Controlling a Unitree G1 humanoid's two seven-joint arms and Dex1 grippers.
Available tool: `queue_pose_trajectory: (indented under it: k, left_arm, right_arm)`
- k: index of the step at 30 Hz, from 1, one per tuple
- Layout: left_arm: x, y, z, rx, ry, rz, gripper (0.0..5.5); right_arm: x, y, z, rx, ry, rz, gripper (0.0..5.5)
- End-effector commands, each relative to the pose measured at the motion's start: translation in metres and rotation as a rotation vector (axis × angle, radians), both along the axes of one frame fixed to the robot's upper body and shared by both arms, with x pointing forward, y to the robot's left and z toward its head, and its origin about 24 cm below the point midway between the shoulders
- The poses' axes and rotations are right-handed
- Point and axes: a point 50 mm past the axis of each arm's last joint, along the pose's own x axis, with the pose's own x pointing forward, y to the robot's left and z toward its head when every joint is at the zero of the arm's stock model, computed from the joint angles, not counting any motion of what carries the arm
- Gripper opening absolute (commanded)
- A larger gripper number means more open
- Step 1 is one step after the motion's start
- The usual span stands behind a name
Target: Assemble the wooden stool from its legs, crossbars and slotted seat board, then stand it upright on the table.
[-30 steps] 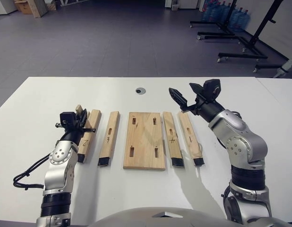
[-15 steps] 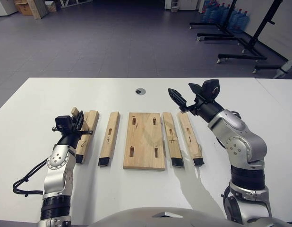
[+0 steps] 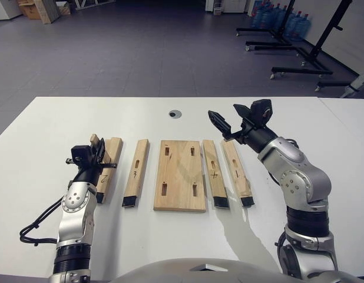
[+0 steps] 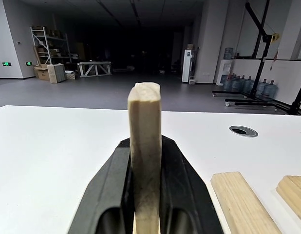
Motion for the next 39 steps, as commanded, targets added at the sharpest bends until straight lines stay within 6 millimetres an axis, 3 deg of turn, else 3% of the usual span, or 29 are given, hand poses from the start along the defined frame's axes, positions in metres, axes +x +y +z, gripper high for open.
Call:
queue_pose_trajectory:
  k: [1, 10, 29, 33, 39]
  left_arm:
    - [-0.049, 0.007, -0.079, -0.025, 0.418, 0.081, 0.39]
    - [-0.051, 0.007, -0.083, -0.017, 0.435, 0.082, 0.39]
    - [-0.044, 0.008, -0.079, 0.004, 0.425, 0.093, 3.46]
    - [-0.036, 0.006, -0.069, -0.005, 0.392, 0.083, 4.06]
    - [-0.020, 0.003, -0.034, 0.001, 0.303, 0.052, 4.06]
  right_arm:
    - [0.002, 0.000, 0.007, -0.007, -0.029, -0.007, 5.38]
    - [0.002, 0.000, 0.006, -0.007, -0.027, -0.004, 5.38]
    - [0.003, 0.002, 0.006, -0.009, -0.029, 0.000, 5.40]
    - [0.003, 0.003, 0.006, -0.007, -0.030, 0.002, 5.40]
    - [0.003, 0.004, 0.007, -0.003, -0.035, 0.003, 5.40]
